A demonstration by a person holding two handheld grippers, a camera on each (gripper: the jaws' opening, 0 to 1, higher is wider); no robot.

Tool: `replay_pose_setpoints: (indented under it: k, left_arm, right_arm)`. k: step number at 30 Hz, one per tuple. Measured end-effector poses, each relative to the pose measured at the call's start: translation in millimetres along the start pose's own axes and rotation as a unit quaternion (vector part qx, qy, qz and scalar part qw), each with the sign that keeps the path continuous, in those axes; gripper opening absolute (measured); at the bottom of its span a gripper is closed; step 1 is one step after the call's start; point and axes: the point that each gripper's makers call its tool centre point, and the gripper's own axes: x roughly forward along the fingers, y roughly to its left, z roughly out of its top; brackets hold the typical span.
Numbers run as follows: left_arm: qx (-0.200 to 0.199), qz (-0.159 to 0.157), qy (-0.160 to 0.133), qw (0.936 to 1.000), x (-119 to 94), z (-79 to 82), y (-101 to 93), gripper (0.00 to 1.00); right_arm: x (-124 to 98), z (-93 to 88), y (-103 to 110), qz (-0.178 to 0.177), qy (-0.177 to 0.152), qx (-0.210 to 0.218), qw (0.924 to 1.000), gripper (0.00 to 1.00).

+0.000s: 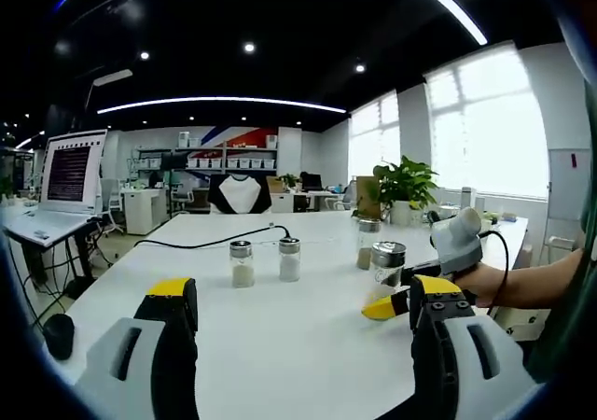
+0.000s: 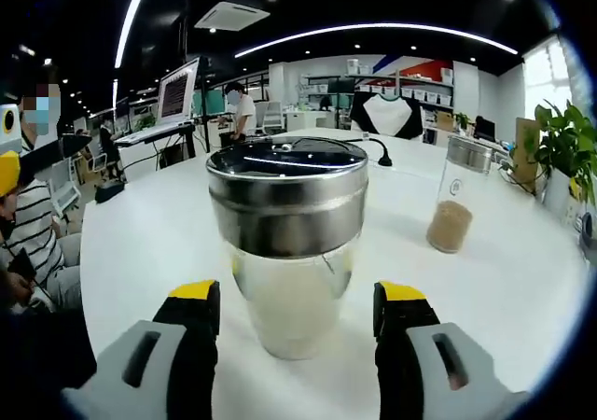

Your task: Rotate the seasoning bottle until the label or dispensing opening points toward the visible target arrow and the bottle remains upright within the marked orientation range

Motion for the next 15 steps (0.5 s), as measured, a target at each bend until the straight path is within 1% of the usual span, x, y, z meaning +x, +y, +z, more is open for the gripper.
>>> replay_pose_setpoints:
  k: [2, 5, 6, 7, 8, 9, 11, 12, 14, 15]
  left_arm:
    - [-0.002, 0.003, 0.000, 1.0000, -0.6, -0.5, 1.1, 0.99]
    - [0.001, 0.005, -0.002, 1.0000, -2.7, 0.7, 1.4, 0.99]
    - [0.002, 0.004, -0.001, 1.0000, -3.8, 0.7, 0.5, 0.99]
    - [0.002, 0.005, -0.001, 1.0000, -4.4, 0.3, 0.6, 0.99]
    - [0.001, 0.006, 0.000, 1.0000, -5.5, -0.5, 0.8, 0.99]
    - [0.001, 0.008, 0.001, 1.0000, -6.2, -0.8, 1.4, 0.99]
    - [0.000, 0.009, 0.002, 1.0000, -7.7, -1.5, 2.1, 0.99]
    - [0.000, 0.011, 0.003, 0.9999, -8.4, -2.0, 2.8, 0.99]
    - [-0.001, 0.012, 0.003, 0.9999, -9.2, -2.1, 3.3, 0.99]
    - [-0.002, 0.013, 0.003, 0.9999, -9.7, -1.7, 3.9, 0.99]
  right_arm:
    - [0.3, 5.8, 5.9, 0.028, -0.012, -0.005, 0.9995, 0.67]
    - [0.5, 18.8, 5.6, 0.056, -0.028, -0.024, 0.9978, 0.68]
    - [1.2, 24.2, 6.0, 0.068, -0.036, -0.039, 0.9963, 0.68]
    - [1.7, 26.9, 5.4, 0.074, -0.039, -0.045, 0.9955, 0.68]
    - [2.9, 30.8, 6.6, 0.092, -0.045, -0.054, 0.9933, 0.68]
    - [4.1, 33.2, 6.7, 0.101, -0.051, -0.057, 0.9919, 0.68]
    - [5.1, 34.4, 9.4, 0.131, -0.049, -0.048, 0.9890, 0.68]
    - [5.0, 37.1, 10.4, 0.145, -0.057, -0.048, 0.9867, 0.68]
    - [3.9, 35.6, 14.0, 0.169, -0.053, -0.051, 0.9829, 0.68]
    - [3.1, 33.7, 16.8, 0.186, -0.050, -0.060, 0.9795, 0.68]
